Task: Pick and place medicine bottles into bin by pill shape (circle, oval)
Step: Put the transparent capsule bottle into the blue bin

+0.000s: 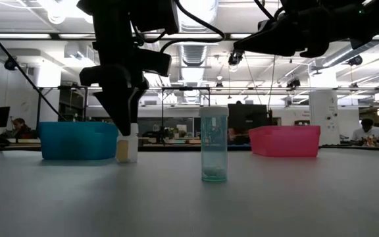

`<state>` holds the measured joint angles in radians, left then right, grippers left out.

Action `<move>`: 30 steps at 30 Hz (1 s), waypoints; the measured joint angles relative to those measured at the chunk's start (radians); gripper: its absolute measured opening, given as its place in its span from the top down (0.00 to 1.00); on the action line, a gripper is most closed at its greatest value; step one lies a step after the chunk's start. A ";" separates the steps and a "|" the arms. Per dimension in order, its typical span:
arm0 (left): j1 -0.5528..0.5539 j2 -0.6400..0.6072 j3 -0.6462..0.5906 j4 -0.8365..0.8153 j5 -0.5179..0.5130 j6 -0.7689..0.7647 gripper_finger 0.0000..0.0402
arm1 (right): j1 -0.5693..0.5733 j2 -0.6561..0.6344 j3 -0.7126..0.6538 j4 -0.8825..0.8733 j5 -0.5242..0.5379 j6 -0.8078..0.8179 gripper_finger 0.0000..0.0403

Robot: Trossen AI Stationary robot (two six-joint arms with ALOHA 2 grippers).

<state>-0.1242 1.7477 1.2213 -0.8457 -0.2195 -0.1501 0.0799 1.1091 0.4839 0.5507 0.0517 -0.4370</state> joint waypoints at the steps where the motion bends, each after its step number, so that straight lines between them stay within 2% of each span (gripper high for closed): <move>1: 0.000 0.000 0.000 0.000 0.000 0.000 0.56 | 0.000 0.000 0.000 0.000 0.000 0.000 0.64; 8: 0.000 0.000 0.001 0.001 0.003 0.000 0.70 | 0.000 0.000 0.000 0.000 0.000 0.000 0.64; 15: 0.000 -0.018 0.052 -0.001 0.005 0.000 0.68 | 0.000 0.000 0.000 -0.001 0.000 0.000 0.64; 22: 0.010 -0.151 0.072 -0.045 0.002 -0.003 0.68 | 0.000 0.000 0.000 -0.009 0.000 0.000 0.64; 30: 0.041 -0.339 0.001 -0.202 -0.023 -0.087 0.68 | 0.000 0.000 0.000 -0.015 0.000 -0.001 0.64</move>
<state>-0.0835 1.4083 1.2227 -1.0475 -0.2425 -0.2374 0.0799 1.1091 0.4839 0.5358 0.0521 -0.4377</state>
